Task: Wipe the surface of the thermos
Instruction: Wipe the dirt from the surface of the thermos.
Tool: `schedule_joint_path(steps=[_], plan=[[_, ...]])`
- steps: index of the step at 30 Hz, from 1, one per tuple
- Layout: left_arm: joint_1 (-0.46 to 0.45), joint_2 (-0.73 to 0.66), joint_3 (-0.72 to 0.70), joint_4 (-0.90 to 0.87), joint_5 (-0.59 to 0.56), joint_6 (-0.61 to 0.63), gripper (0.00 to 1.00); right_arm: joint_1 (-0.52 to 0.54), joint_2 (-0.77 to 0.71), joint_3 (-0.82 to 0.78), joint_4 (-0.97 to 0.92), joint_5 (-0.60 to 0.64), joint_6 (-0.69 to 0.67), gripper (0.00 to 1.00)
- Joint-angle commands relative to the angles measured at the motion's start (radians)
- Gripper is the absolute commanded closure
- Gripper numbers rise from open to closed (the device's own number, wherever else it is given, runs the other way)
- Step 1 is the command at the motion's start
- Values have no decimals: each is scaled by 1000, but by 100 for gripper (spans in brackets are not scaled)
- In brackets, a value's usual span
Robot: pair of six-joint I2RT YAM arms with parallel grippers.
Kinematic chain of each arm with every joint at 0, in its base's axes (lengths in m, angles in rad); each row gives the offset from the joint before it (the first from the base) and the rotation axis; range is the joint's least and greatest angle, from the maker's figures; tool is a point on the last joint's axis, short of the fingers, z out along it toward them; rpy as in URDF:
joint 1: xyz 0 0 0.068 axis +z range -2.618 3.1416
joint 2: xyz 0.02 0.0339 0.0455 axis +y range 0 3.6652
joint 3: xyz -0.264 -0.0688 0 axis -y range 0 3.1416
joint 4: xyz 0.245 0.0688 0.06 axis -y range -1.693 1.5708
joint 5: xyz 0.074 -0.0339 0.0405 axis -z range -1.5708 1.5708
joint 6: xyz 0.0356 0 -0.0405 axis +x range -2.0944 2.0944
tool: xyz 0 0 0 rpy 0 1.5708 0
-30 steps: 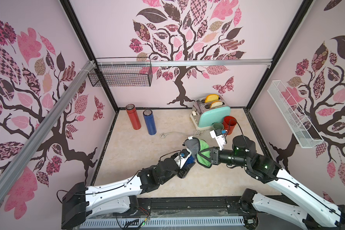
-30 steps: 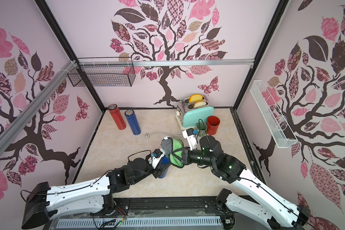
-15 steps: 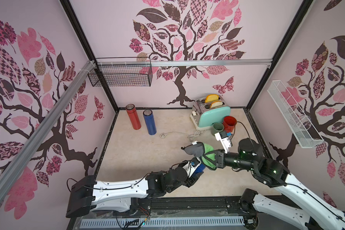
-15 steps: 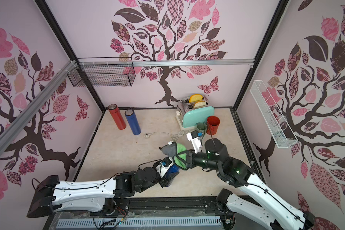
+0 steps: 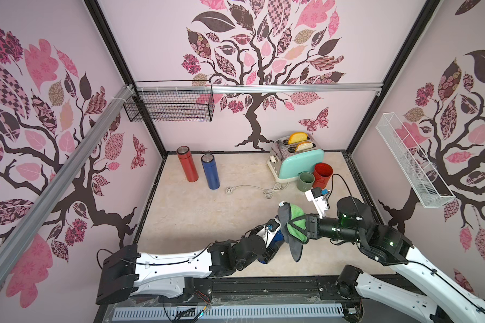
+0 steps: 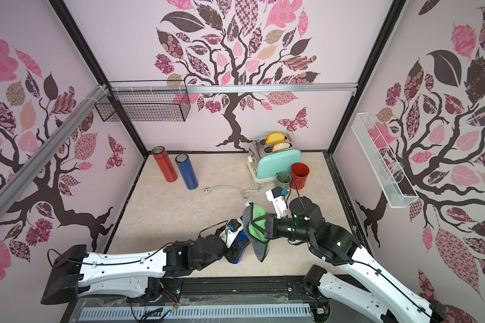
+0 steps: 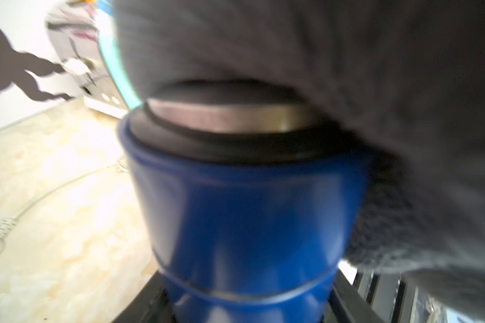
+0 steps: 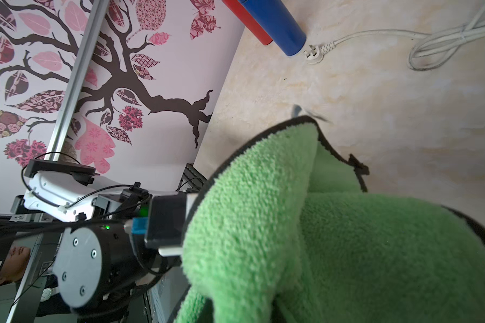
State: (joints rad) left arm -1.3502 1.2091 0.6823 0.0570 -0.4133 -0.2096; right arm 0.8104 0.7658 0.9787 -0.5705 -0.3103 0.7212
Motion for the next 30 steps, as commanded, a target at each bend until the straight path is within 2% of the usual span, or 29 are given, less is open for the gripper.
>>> schedule_joint_path(steps=[1,5,9,12,16,20,23,26,30], plan=[[-16,28,68,76,36,12,100,7,21,36,36,-30,-24,100],[-16,22,110,22,-66,-15,100,7,-97,-76,18,7,19,100],[6,-70,109,-22,-117,-59,100,7,-284,-194,-55,56,95,100],[86,-184,71,-25,-61,-219,100,7,-392,-257,-77,71,140,100],[227,-402,-88,151,27,-529,100,7,-462,-335,-58,47,172,100],[349,-576,-146,162,76,-759,100,6,-490,-422,51,15,217,100],[423,-636,-163,184,152,-860,100,7,-461,-479,159,-24,251,100],[456,-645,-169,212,201,-915,100,23,-399,-493,268,-41,265,100],[457,-630,-179,245,198,-927,100,145,-274,-434,328,58,227,100]])
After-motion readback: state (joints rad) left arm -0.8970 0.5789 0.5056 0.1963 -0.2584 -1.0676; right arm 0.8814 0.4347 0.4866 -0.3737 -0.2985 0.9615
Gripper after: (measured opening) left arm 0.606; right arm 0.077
